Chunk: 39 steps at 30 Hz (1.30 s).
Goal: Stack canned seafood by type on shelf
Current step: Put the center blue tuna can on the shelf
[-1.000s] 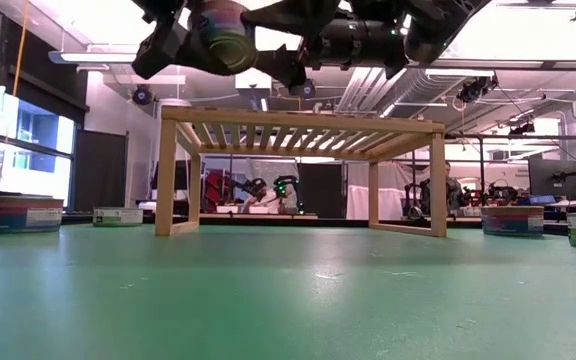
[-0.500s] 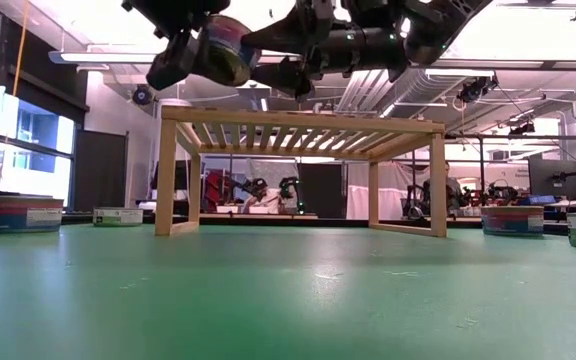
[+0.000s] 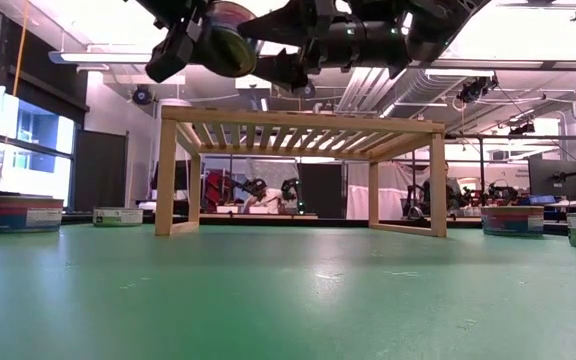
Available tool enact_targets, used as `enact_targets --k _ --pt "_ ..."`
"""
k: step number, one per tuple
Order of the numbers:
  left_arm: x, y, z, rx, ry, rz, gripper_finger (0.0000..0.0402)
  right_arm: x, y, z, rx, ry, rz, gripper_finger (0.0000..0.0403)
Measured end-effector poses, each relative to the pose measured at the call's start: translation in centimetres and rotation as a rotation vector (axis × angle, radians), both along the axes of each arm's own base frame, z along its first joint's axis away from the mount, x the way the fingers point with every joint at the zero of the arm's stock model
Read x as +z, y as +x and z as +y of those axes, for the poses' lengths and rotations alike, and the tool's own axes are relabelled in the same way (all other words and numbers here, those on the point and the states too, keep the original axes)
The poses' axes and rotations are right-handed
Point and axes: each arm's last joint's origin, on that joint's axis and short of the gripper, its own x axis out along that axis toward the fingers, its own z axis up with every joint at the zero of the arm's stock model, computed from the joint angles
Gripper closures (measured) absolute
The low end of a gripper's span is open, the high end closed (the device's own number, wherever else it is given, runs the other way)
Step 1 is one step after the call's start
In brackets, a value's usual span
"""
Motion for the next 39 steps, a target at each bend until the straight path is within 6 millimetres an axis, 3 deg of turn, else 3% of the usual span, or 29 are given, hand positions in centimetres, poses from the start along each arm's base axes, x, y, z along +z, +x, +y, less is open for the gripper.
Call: enact_targets --k 5,15,27,32,39 --pt "0.1 0.1 0.0 0.000 0.011 -0.008 0.0242 0.0 0.2 0.0 0.069 0.028 -0.048 0.0024" --pt "0.9 0.4 -0.1 -0.012 0.041 -0.036 0.0242 -0.5 0.6 -1.9 0.184 0.206 -0.130 0.0025" --pt "0.8 0.4 -0.1 0.005 0.060 -0.023 0.0242 -0.3 0.0 -3.4 0.219 0.253 -0.058 0.0026" --pt "0.8 0.3 0.0 0.029 0.063 -0.032 0.0242 0.3 -1.0 -2.6 0.090 0.026 0.039 0.0026" --pt "1.0 0.3 0.0 0.029 0.039 -0.062 0.0242 1.9 -2.6 1.8 -0.248 -0.499 0.205 0.0035"
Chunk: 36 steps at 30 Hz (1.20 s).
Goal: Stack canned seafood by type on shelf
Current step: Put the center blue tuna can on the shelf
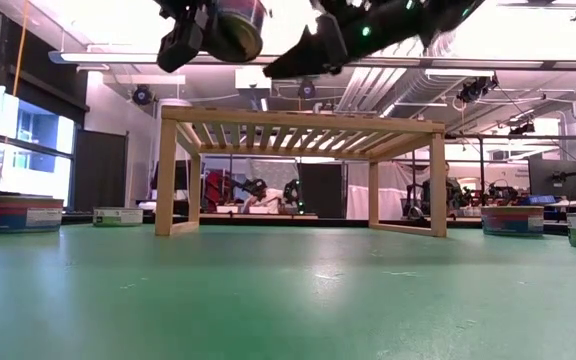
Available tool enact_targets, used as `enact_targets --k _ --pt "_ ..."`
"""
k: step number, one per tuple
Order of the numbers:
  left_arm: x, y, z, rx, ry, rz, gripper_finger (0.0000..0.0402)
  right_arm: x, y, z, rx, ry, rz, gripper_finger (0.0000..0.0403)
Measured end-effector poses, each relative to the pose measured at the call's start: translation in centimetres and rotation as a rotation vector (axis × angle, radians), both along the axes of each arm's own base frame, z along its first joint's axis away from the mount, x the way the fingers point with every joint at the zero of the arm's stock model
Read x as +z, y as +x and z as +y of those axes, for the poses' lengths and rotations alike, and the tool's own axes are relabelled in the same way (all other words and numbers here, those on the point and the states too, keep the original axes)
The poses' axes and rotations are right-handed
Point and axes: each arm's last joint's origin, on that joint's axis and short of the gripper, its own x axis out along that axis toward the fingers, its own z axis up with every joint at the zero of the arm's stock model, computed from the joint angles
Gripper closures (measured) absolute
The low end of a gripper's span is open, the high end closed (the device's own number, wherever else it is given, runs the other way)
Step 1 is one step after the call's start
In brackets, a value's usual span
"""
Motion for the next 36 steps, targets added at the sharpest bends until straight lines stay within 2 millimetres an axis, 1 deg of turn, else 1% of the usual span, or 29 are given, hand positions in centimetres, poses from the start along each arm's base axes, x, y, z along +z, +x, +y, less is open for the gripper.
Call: enact_targets --k 4,7,9,11,14,20,26,29,34,36 --pt "0.0 0.1 0.0 -0.018 -0.036 -0.025 0.0242 0.4 0.0 3.7 -0.036 -0.256 0.021 0.0056" --pt "0.0 0.1 0.0 -0.022 -0.046 -0.031 0.0242 0.4 0.3 6.3 -0.039 -0.408 -0.008 0.0073" --pt "0.1 0.0 -0.1 -0.022 -0.046 -0.038 0.0242 0.2 0.7 7.6 -0.077 -0.510 -0.019 0.0082" --pt "0.2 0.1 -0.1 -0.023 -0.050 -0.046 0.0242 0.0 0.9 8.3 -0.128 -0.603 -0.017 0.0087" --pt "0.2 0.0 -0.1 -0.019 -0.048 -0.046 0.0242 -0.1 1.1 8.6 -0.158 -0.677 -0.023 0.0089" --pt "-0.1 0.1 -0.1 -0.039 -0.054 -0.026 0.0240 0.3 1.3 8.4 -0.172 -0.692 -0.055 0.0089" --pt "-0.1 0.1 -0.1 -0.063 -0.073 -0.027 0.0238 0.8 1.6 8.8 -0.073 -0.677 -0.073 0.0096" --pt "-0.1 0.2 -0.1 -0.064 -0.075 -0.031 0.0238 1.1 1.9 8.7 -0.056 -0.639 -0.068 0.0121" --pt "-0.1 0.2 -0.1 -0.063 -0.073 -0.026 0.0236 1.3 2.2 8.3 -0.037 -0.627 -0.025 0.0201" --pt "-0.2 0.1 -0.1 -0.068 -0.082 -0.020 0.0235 1.4 2.3 8.2 -0.027 -0.622 0.005 0.0208"
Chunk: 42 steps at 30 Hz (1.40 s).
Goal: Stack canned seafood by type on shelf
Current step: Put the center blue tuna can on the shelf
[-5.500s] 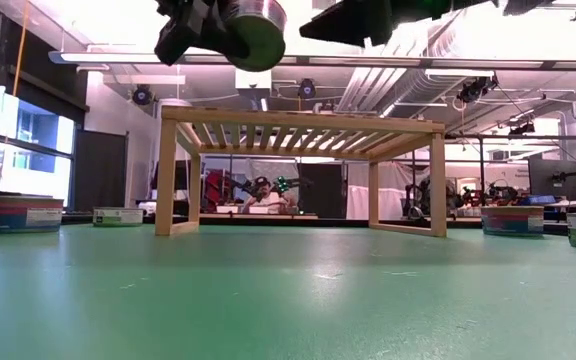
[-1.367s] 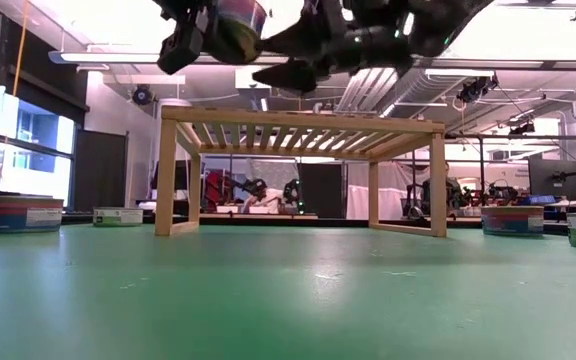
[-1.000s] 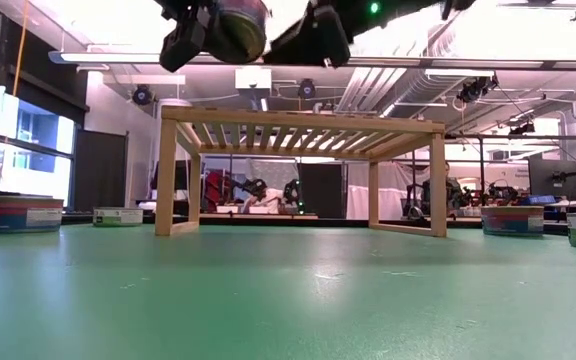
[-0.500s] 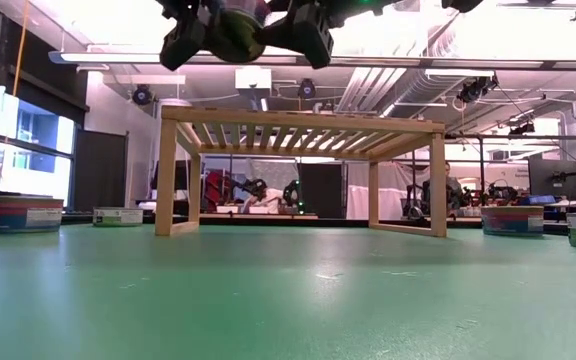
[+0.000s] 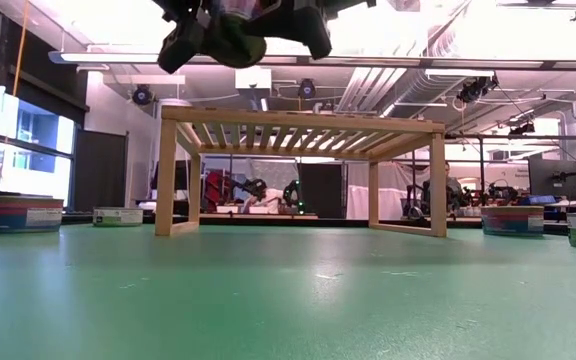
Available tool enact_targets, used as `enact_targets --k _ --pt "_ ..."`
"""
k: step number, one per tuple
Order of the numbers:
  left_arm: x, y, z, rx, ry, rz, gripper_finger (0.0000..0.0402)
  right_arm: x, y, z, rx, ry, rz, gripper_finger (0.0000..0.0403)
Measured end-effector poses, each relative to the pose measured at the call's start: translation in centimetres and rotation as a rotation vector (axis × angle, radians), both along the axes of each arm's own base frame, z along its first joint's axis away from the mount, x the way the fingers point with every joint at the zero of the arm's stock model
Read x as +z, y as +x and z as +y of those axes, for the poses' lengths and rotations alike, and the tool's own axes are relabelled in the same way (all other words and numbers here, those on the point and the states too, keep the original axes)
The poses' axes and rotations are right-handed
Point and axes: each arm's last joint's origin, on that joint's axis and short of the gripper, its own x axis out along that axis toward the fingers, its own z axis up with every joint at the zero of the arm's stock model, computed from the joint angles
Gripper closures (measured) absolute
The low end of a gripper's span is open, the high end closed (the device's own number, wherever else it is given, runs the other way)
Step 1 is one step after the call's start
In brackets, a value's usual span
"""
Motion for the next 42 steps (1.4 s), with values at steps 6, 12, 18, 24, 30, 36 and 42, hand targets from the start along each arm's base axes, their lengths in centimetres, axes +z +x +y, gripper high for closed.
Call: enact_targets --k 6,12,18,24,30,36,42 --pt "-0.8 -0.5 0.6 0.064 -0.018 0.041 0.0230 0.3 0.2 -0.4 -0.051 0.041 0.082 0.0208" --pt "-1.1 -2.3 1.2 0.163 -0.095 0.042 0.0213 1.1 0.5 -1.1 -0.092 0.021 0.165 0.0210" --pt "0.3 -4.0 1.5 0.190 -0.189 -0.053 0.0209 2.9 0.8 -1.4 -0.097 0.014 0.200 0.0210" --pt "1.6 -5.2 1.6 0.141 -0.239 -0.085 0.0209 3.8 1.8 -0.8 -0.080 0.026 0.197 0.0212" --pt "0.8 -4.8 1.2 0.122 -0.222 -0.038 0.0216 2.4 3.7 -0.5 -0.074 0.061 0.225 0.0215" --pt "-0.6 -3.9 0.8 0.127 -0.198 0.016 0.0226 1.2 4.9 -0.4 -0.061 0.083 0.210 0.0166" --pt "-1.2 -3.2 0.9 0.137 -0.212 0.024 0.0212 1.3 5.1 -0.2 -0.026 0.097 0.189 0.0177"
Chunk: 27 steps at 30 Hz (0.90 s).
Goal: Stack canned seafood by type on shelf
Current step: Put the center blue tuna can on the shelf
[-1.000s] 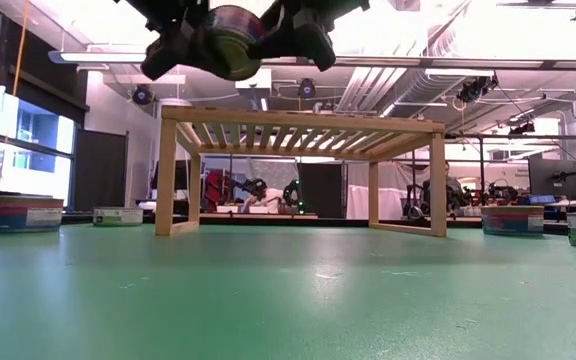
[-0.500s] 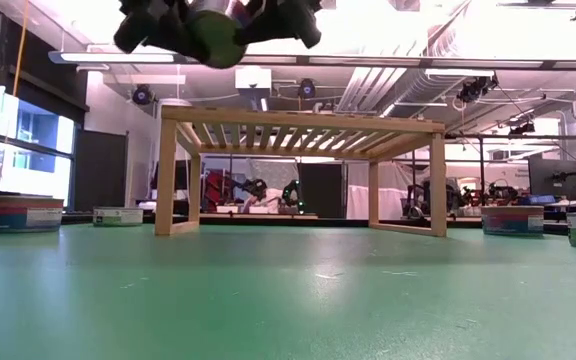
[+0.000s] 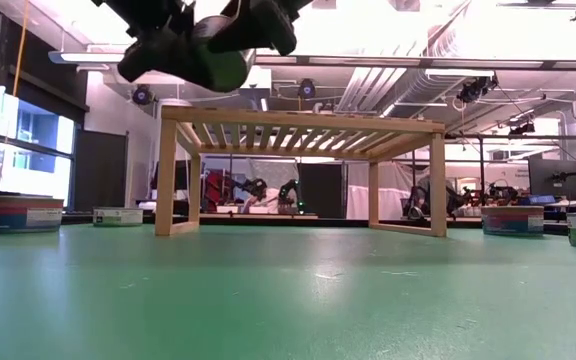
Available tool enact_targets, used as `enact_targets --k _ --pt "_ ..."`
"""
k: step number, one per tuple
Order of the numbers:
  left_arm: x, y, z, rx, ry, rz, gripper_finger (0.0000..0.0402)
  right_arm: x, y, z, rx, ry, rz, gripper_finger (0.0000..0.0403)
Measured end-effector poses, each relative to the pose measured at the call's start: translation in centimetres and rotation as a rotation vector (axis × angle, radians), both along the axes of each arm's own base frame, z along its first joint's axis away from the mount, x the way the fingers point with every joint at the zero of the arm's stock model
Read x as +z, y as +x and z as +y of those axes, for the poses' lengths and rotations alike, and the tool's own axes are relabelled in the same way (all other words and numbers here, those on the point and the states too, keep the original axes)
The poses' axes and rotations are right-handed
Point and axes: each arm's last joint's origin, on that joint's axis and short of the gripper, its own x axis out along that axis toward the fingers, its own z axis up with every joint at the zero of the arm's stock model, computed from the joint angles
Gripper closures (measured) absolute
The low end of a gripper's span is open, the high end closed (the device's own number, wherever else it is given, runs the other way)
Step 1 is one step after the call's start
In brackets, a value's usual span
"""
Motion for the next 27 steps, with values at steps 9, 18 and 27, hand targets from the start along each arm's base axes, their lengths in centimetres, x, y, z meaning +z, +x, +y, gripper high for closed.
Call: enact_targets --k 9,18,27 --pt "0.0 0.2 0.5 -0.003 -0.048 -0.010 0.0127 -0.4 -0.2 -0.2 -0.051 -0.003 0.036 0.0215" --pt "0.5 -2.4 1.0 0.166 0.148 0.013 0.0097 -0.7 -0.4 -1.9 -0.162 -0.068 0.087 0.0215" --pt "3.2 -8.8 2.0 0.325 -0.001 -0.293 0.0096 -0.3 1.3 -8.9 0.009 -0.161 0.004 0.0215"
